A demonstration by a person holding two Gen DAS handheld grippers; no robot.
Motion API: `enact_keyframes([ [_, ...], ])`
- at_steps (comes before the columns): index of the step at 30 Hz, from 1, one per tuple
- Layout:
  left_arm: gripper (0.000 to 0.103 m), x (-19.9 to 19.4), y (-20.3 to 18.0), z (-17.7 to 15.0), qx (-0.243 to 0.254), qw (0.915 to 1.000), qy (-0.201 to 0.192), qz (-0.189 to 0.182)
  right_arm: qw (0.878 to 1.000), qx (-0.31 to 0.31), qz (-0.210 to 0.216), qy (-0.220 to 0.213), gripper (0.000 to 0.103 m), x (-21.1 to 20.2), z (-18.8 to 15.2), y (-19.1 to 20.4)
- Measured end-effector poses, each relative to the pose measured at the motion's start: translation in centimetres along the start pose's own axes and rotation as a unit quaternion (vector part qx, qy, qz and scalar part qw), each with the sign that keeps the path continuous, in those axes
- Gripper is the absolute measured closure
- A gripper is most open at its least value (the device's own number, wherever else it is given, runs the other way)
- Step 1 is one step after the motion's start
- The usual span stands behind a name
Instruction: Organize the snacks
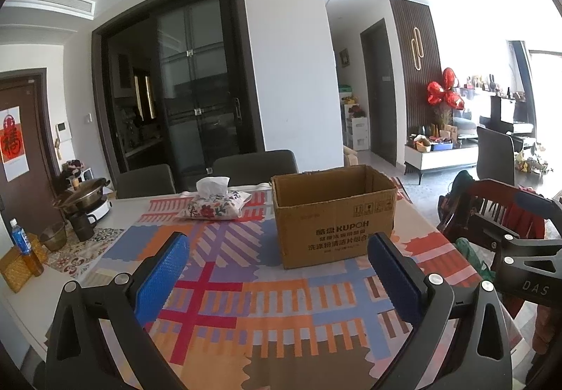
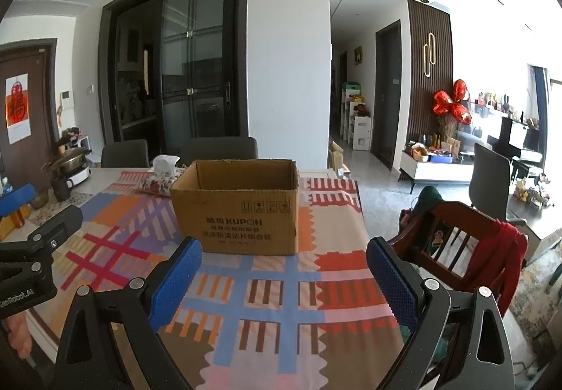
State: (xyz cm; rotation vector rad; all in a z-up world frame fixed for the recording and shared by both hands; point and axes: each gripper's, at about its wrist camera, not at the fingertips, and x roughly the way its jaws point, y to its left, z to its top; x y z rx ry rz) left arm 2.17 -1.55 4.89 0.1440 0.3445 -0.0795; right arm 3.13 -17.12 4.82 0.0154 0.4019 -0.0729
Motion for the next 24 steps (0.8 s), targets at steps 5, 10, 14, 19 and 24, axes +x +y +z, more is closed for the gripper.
enact_keyframes([
  [5, 0.0, -0.02, -0.02, 0.0, 0.0, 1.0, -0.001, 0.0, 1.0, 0.0, 0.001, 0.0, 0.008, 0.01, 0.0, 0.01],
  [10, 0.0, -0.04, -0.06, -0.02, 0.0, 1.0, 0.0, 0.0, 1.0, 0.0, 0.0, 0.001, 0.008, 0.0, -0.01, 0.02],
  [14, 0.0, -0.04, -0.05, 0.01, -0.001, 1.0, 0.0, 0.0, 1.0, 0.0, 0.0, 0.0, 0.008, 0.0, -0.01, 0.02],
  [19, 0.0, -0.05, -0.04, 0.02, -0.001, 1.0, 0.0, 0.0, 1.0, -0.001, 0.0, 0.0, 0.008, 0.0, 0.0, 0.04],
  [24, 0.0, -0.02, -0.01, -0.26, -0.005, 1.0, -0.002, 0.001, 1.0, -0.002, 0.0, 0.0, 0.008, 0.04, -0.11, 0.02],
])
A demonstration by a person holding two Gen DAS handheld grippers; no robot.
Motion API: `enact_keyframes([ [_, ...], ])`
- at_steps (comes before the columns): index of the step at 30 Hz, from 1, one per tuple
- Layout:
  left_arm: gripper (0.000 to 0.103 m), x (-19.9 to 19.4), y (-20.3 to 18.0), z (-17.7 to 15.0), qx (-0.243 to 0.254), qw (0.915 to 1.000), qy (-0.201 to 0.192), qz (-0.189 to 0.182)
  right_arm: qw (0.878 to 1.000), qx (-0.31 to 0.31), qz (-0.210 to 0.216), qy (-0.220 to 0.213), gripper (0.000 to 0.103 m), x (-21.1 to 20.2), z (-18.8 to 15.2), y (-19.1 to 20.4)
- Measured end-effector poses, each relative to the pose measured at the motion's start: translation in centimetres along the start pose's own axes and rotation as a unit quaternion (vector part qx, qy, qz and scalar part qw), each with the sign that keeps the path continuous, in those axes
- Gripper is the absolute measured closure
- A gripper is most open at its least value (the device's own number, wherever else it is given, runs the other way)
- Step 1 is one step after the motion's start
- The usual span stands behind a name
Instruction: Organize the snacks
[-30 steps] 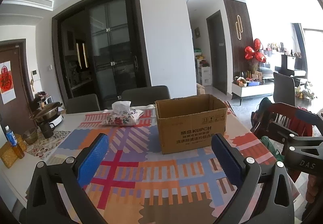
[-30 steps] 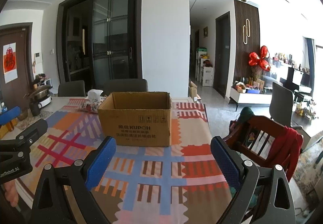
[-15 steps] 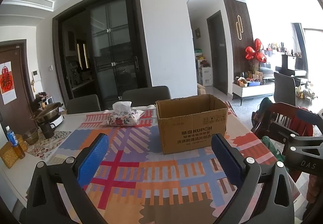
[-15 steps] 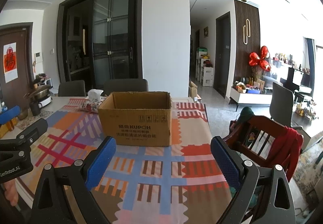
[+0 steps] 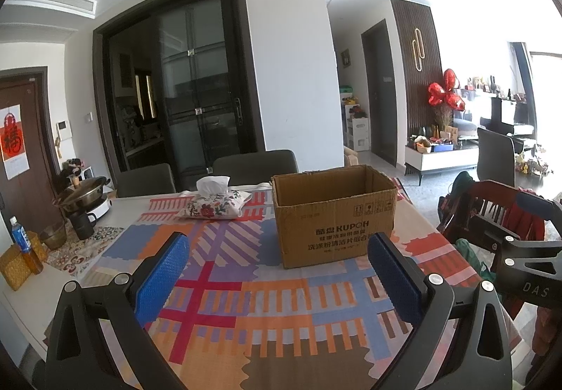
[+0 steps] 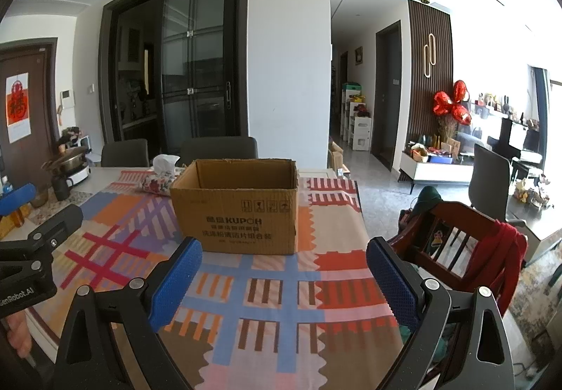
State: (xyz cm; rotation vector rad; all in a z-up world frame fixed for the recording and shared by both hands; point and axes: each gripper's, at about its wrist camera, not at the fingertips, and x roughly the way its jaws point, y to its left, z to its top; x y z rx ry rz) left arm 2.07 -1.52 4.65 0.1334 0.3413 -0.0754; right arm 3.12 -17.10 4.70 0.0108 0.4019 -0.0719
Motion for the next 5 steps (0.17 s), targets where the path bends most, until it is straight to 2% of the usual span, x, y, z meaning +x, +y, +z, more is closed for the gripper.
enact_keyframes([
  [5, 0.0, 0.06, 0.11, -0.1, -0.001, 1.0, 0.002, -0.002, 1.0, 0.0, -0.001, 0.0, 0.008, 0.03, -0.01, 0.0],
])
